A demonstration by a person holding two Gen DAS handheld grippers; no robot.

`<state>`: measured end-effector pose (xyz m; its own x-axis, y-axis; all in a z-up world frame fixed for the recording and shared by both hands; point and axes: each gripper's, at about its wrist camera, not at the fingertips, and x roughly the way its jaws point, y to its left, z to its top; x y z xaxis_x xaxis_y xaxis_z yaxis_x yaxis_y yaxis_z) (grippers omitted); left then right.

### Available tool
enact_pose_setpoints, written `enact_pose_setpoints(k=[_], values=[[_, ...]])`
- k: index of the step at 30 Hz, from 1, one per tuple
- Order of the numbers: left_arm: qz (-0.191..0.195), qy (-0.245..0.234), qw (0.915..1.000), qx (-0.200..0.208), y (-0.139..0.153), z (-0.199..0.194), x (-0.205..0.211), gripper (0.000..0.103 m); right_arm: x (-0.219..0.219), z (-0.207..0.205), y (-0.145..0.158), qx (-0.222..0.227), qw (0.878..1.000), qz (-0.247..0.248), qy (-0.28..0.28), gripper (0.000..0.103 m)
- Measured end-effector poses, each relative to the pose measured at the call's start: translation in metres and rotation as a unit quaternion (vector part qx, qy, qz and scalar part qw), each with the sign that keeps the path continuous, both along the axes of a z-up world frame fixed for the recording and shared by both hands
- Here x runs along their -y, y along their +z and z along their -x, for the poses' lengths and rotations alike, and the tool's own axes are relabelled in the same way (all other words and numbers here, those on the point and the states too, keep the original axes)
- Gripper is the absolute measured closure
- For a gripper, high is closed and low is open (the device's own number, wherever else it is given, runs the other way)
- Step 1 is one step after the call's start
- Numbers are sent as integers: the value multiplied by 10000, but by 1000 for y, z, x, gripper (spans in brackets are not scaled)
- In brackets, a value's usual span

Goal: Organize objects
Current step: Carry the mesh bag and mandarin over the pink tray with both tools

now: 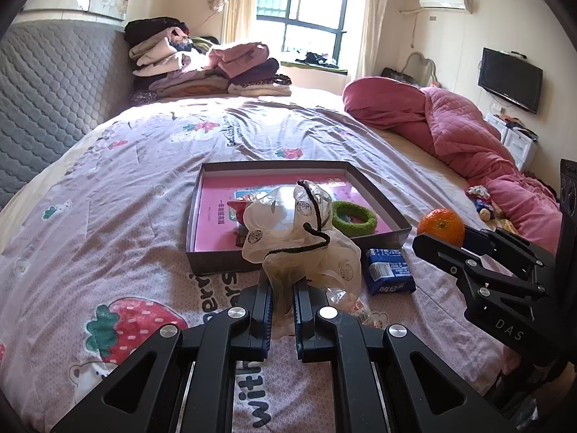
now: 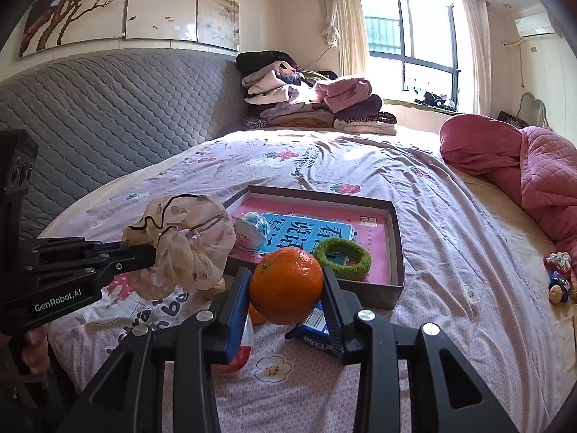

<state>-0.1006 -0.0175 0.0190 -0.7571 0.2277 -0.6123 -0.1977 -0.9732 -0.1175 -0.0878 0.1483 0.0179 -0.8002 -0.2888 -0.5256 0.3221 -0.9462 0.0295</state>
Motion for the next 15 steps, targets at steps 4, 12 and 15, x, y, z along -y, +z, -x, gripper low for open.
enact_pose_setpoints(k=[4, 12, 15], values=[[50, 65, 10000, -4, 0, 14, 4, 94, -4, 13, 3, -12, 10000, 15, -43, 65], [176, 234, 9996, -57, 3, 42, 16, 94, -6, 38, 6, -33, 10000, -39, -80, 65], [246, 280, 9993, -61, 1, 53, 18, 94, -3, 48, 7, -37, 10000, -69, -43, 65]])
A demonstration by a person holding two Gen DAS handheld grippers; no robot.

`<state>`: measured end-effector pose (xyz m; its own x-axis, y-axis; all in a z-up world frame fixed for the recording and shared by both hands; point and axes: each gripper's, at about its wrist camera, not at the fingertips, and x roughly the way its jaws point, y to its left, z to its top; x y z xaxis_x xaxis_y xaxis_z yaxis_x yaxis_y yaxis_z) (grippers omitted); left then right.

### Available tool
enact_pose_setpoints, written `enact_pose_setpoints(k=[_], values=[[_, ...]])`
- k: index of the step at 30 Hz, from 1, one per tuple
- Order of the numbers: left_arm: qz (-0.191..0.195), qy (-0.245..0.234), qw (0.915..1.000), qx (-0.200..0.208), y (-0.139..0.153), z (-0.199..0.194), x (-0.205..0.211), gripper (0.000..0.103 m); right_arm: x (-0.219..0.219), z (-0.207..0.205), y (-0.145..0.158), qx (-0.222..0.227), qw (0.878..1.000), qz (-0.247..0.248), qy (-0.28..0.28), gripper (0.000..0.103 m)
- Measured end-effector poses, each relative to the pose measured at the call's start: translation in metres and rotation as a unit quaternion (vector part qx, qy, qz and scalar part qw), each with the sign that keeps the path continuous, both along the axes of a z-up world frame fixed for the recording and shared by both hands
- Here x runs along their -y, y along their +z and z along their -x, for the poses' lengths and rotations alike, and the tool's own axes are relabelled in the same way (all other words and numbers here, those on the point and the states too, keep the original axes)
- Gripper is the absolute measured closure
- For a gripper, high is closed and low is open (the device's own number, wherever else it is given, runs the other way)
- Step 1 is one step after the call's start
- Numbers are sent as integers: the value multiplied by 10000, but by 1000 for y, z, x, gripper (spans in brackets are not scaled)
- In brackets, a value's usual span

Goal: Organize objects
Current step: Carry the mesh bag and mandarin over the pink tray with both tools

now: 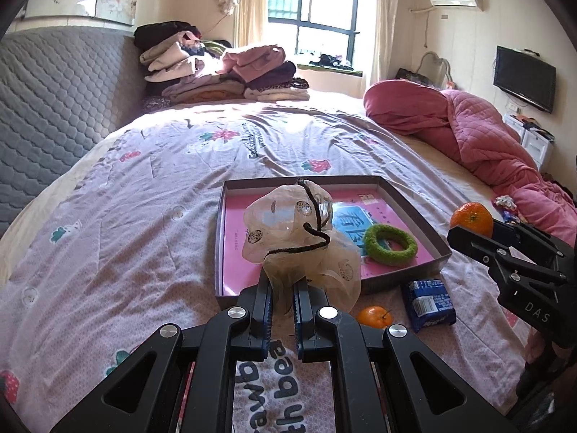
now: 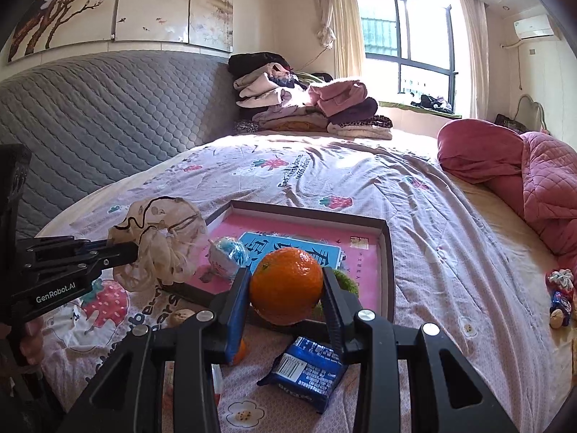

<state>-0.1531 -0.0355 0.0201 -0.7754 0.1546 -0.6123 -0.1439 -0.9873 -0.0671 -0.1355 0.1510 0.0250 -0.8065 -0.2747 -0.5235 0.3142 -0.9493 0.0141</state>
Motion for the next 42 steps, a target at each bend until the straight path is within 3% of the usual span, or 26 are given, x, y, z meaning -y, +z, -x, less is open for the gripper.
enact_pose_setpoints(k=[16, 31, 42], values=[[102, 96, 9995, 300, -25, 42, 7, 94, 25, 43, -23, 219, 9989, -315, 267, 65], [215, 22, 9981, 572, -50, 72, 3, 94, 45, 82, -62, 848, 9938, -482, 527, 65], [244, -15, 9965, 802, -67, 88, 0, 93, 48, 94, -75, 1001, 9921, -522, 542, 65]])
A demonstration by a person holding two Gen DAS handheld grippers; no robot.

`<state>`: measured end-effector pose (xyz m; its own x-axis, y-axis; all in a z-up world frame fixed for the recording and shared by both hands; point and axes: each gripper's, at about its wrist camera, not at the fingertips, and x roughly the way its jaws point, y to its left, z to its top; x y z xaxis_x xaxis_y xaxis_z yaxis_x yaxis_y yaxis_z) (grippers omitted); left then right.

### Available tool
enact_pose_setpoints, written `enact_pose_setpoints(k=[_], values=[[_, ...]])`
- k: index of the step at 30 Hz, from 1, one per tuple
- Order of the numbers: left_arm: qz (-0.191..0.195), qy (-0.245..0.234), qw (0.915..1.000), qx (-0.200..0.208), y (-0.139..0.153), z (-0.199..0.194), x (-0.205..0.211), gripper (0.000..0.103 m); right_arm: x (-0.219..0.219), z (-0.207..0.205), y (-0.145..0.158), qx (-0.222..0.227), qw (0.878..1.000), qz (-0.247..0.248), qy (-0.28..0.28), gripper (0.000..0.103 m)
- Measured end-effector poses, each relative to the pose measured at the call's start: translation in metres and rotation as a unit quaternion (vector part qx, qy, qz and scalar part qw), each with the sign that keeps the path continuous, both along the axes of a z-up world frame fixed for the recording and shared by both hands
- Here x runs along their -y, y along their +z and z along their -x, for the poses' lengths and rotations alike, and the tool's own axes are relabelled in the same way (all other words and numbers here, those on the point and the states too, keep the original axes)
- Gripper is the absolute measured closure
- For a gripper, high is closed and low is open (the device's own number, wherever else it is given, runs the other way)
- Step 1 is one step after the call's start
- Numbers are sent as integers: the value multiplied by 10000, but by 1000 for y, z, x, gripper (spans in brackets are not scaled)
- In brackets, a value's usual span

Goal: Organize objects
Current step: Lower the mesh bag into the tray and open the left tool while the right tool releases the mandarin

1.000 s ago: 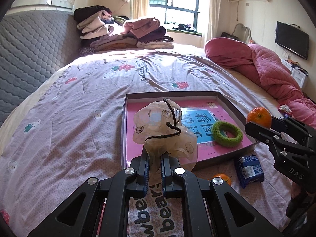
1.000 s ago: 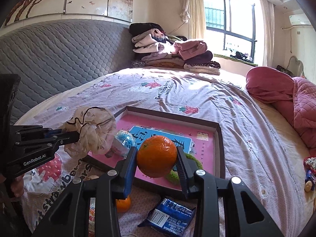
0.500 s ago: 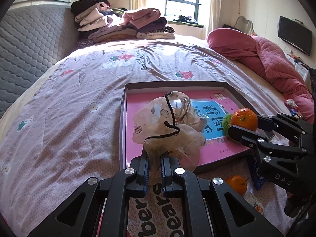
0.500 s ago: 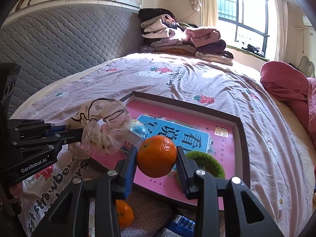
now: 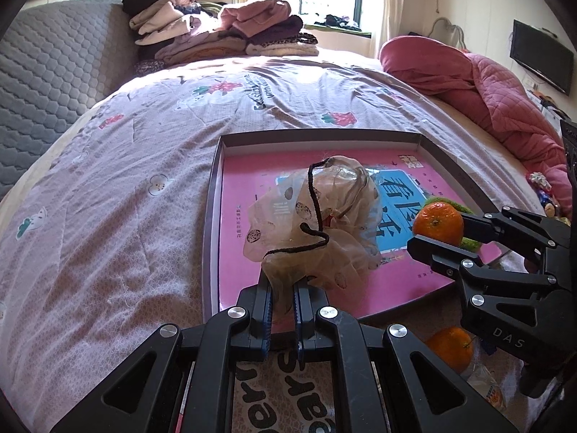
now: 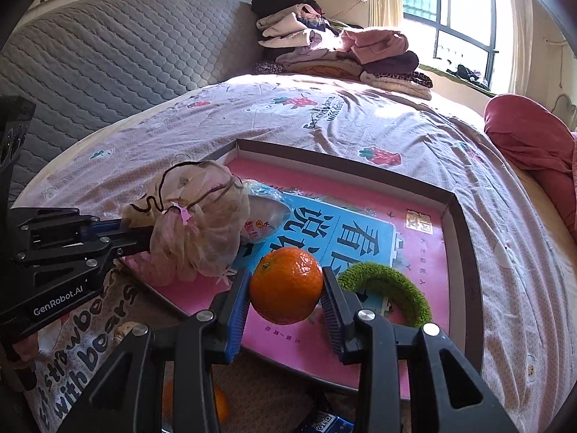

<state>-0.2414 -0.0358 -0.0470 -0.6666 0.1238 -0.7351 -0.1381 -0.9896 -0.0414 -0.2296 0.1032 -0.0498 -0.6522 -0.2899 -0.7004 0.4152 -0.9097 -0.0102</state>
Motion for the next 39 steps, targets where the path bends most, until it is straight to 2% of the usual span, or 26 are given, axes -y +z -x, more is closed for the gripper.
enact_pose_setpoints(k=[8, 14, 19, 30, 34, 39], values=[[38, -38, 10000, 66, -6, 1, -2, 93, 6, 4, -10, 109, 9998, -157, 73, 64], [62, -55, 9999, 145, -8, 2, -2, 93, 6, 4, -11, 161, 9998, -69, 66, 64], [31, -28, 9998, 180, -6, 2, 0, 90, 3, 5, -12, 268, 9996, 78, -4, 64], [-94, -37, 9995, 297, -3, 0, 3, 85, 2, 6, -10, 291, 9995, -6, -135, 64], [-147, -28, 9994, 309, -2, -1, 5, 81, 2, 4, -8, 277, 9995, 27, -147, 59], [-116, -12, 9995, 277, 0, -4, 5, 76, 0, 1, -2, 210, 9996, 83, -168, 58]])
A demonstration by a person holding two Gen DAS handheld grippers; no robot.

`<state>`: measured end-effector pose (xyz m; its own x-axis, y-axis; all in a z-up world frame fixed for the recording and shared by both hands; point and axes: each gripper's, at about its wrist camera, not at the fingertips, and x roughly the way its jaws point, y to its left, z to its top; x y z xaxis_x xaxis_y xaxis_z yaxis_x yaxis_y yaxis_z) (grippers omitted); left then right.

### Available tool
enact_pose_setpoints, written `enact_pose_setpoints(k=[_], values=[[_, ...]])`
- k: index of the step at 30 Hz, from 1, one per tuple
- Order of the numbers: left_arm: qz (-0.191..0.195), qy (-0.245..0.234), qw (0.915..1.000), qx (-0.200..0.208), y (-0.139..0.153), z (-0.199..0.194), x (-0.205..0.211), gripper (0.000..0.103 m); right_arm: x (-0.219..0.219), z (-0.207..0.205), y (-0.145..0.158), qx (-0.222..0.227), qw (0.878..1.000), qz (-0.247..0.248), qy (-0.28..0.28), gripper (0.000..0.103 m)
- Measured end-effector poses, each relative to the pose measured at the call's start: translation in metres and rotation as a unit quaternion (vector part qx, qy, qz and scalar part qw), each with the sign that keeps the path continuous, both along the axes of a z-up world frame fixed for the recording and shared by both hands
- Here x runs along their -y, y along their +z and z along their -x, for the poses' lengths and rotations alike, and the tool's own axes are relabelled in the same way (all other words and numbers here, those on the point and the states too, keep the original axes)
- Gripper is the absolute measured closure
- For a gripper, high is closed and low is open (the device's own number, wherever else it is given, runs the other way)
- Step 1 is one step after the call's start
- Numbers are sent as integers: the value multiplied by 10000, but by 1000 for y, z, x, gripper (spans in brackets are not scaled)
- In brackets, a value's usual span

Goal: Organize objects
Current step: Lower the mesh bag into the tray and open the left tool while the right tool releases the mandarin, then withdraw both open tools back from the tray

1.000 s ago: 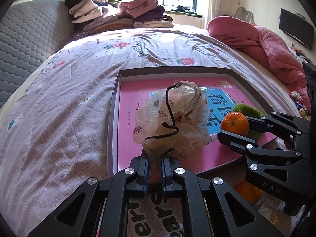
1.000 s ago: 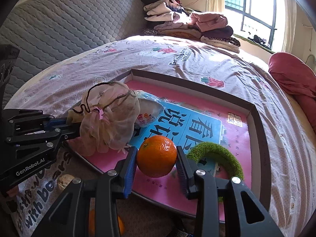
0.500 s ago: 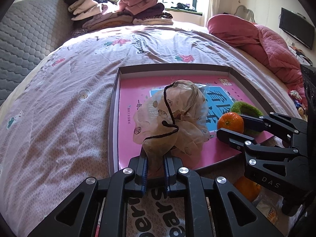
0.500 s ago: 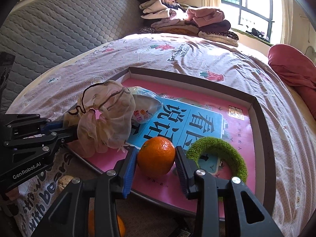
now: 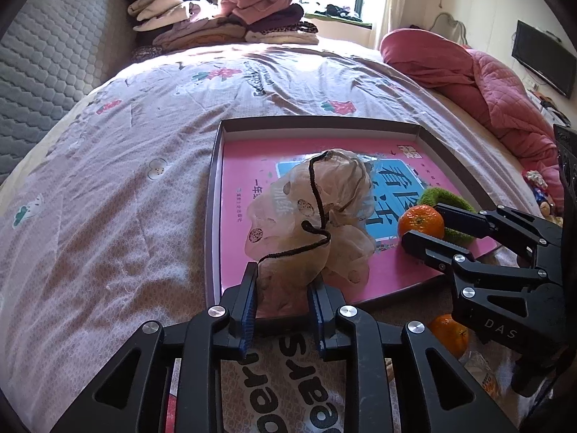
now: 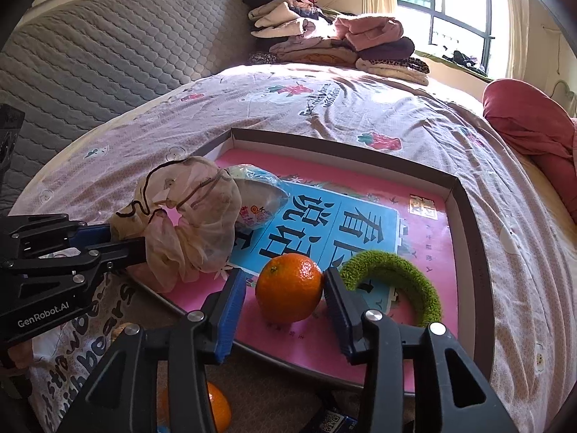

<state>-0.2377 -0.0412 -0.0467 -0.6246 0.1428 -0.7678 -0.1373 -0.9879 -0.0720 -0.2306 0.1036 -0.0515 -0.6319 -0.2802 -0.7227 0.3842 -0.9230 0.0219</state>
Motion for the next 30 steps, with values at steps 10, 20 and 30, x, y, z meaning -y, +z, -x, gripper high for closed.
enact_pose_setpoints(k=[10, 20, 30], values=[[130, 88, 9999, -65, 6, -3, 2, 58, -3, -8, 10, -46, 9999, 114, -26, 58], [118, 257, 9991, -305, 19, -6, 10, 45, -10, -13, 23, -129, 9996, 245, -102, 58], [239, 346, 9978, -516, 30, -10, 11, 43, -15, -17, 31, -201, 9992, 275, -188, 58]])
